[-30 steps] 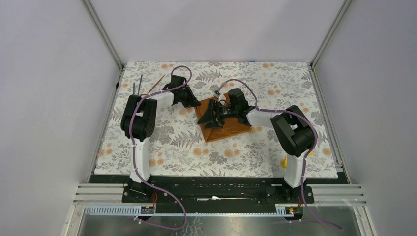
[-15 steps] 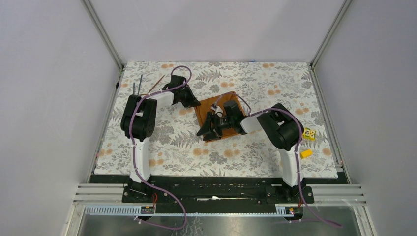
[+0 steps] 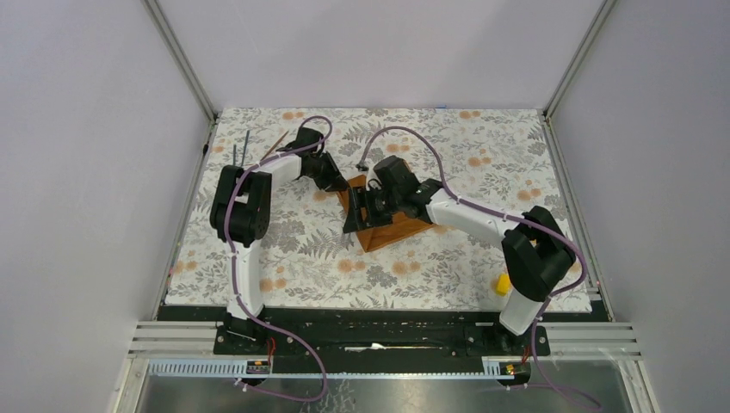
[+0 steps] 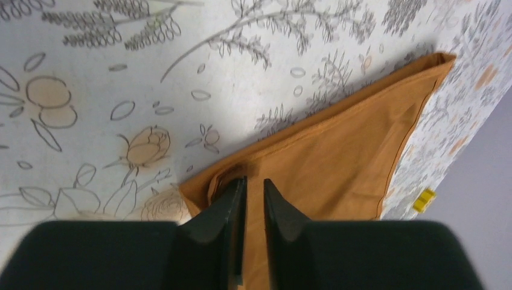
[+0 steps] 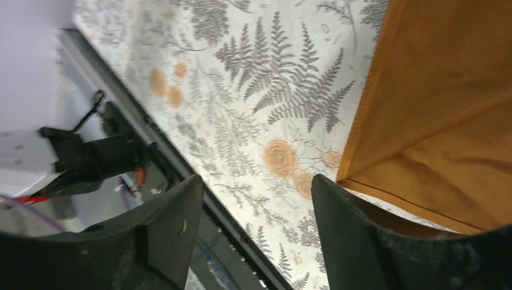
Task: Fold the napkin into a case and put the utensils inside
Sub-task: Pick up the upper triangle-folded napkin from the center of the board.
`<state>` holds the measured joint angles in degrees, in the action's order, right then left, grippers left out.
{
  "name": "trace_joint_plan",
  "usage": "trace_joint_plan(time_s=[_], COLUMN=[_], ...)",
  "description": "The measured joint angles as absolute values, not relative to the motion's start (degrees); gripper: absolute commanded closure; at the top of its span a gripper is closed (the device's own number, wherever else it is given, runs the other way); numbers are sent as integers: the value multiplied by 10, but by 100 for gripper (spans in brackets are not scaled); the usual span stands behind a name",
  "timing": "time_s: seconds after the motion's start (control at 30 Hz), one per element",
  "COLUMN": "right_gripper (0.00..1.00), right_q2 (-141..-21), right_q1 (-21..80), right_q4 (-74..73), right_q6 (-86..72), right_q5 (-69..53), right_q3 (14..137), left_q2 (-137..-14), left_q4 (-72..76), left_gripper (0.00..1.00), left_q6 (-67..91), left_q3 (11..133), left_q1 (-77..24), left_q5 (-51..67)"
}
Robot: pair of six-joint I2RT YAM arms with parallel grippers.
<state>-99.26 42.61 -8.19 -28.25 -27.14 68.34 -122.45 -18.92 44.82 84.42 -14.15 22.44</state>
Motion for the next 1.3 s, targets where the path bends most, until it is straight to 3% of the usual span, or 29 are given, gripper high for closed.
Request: trace_joint_plan(time_s=[0.13,0.37,0.43,0.47,0.73,0.93,1.3], right_gripper=[49,48,63,65,49,59,60], right_q2=[-1009,-1120,-1154,-1169,-1253,-1279,-1314], right_q1=[477,543,554,558,569,575,576], right_q4=[-185,-325,-359,-376,-482,-525,-551], right_q6=[-229,-184,-178,-177,-180,-186,-196], right_q5=[-136,29,57,69,130,146,146], right_q3=[751,882,916,931,1033,1074,1091], left_q2=[-1211,-1105,-1069,-1051,-990,-990,-986], left_q4=[-223,-276,-278,-280,-310,-320,-320], left_gripper=[56,46,44,42,40,40,40], left_q6=[442,408,397,390,349,334,328], left_q3=[849,847,841,835,798,787,771], left_q1=[-135,-79,-61,-52,-29,-27,-4], left_q5=[251,289,295,296,296,298,306])
